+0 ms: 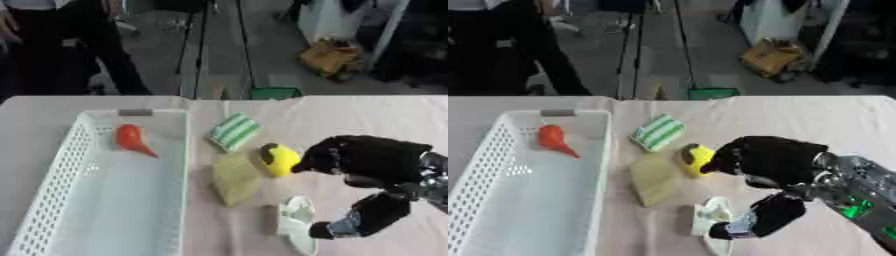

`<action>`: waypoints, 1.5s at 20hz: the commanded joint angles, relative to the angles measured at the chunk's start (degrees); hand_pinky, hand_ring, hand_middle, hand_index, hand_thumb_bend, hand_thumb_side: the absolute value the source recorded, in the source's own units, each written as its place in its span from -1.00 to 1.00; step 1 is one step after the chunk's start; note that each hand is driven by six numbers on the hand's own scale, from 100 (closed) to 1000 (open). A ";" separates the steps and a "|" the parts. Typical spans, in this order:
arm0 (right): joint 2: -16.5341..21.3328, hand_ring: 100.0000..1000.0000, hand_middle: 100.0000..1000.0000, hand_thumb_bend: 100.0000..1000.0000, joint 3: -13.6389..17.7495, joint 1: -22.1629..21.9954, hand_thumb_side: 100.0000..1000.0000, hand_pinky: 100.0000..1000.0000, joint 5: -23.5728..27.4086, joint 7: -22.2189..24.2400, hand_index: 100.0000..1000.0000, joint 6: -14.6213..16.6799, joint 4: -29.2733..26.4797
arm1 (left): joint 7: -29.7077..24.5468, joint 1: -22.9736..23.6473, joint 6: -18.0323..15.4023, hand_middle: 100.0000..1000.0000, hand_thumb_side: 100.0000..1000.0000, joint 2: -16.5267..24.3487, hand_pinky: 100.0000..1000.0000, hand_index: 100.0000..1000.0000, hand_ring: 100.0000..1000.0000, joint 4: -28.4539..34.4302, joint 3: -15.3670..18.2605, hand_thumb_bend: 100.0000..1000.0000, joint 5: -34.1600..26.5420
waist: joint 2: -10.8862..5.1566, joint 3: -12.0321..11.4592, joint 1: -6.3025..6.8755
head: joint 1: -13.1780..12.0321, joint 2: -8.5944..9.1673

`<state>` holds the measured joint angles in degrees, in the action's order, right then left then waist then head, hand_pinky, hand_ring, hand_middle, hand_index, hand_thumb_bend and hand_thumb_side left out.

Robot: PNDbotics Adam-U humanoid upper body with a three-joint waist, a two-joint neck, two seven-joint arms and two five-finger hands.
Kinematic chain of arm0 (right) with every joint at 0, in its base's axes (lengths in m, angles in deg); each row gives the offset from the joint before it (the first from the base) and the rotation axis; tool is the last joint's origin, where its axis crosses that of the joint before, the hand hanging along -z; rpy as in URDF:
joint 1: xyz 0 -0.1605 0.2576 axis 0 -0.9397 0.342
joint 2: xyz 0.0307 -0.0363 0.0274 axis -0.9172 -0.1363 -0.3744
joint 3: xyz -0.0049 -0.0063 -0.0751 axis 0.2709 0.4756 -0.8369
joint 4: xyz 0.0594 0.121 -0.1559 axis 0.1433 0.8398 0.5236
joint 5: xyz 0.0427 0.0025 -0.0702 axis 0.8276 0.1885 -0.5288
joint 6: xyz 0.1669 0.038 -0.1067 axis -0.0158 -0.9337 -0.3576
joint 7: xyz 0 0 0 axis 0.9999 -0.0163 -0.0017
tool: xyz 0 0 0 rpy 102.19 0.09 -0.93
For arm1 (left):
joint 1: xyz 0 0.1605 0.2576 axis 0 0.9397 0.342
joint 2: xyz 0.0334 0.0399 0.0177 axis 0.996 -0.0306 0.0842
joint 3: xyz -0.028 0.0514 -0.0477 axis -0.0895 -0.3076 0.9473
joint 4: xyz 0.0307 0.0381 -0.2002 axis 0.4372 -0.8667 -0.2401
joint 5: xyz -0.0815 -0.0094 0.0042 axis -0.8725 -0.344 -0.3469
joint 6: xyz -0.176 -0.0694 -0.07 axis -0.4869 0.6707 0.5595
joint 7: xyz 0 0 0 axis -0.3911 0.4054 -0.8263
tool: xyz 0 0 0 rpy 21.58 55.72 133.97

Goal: Pick up objects on the table and place them in the box.

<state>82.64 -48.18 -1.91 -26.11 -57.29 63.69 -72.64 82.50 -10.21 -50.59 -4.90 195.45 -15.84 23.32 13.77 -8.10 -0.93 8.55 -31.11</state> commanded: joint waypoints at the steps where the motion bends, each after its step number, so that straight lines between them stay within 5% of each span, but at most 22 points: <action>1: -0.08 0.53 0.37 0.17 0.17 0.08 0.95 0.68 -0.44 -1.16 0.78 -0.19 0.59 | -0.18 -0.88 -0.02 0.88 1.00 0.42 1.00 0.84 0.85 0.82 -0.09 -0.99 -0.27 | -0.66 0.01 0.09 | 0.15 0.46; 15: -2.70 0.54 0.19 -0.03 -0.95 0.49 0.94 0.66 -4.10 -6.88 0.62 0.22 7.55 | -0.74 -0.98 0.03 0.86 1.00 -0.06 1.00 0.84 0.85 0.82 -0.46 -1.00 -0.31 | 0.00 -0.38 0.29 | 0.84 1.04; 30: -3.18 0.53 0.13 -0.11 -2.13 1.31 0.84 0.66 -5.86 -7.69 0.56 2.25 12.85 | -0.96 -1.22 0.08 0.86 1.00 -0.28 1.00 0.84 0.85 0.82 -0.65 -1.00 -0.33 | 0.32 -0.78 0.34 | 1.49 1.49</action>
<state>78.33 -50.68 -1.30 -31.62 -64.95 65.59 -59.79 81.71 -10.57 -50.51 -5.46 195.44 -16.50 23.27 14.83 -8.85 -0.61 9.95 -30.13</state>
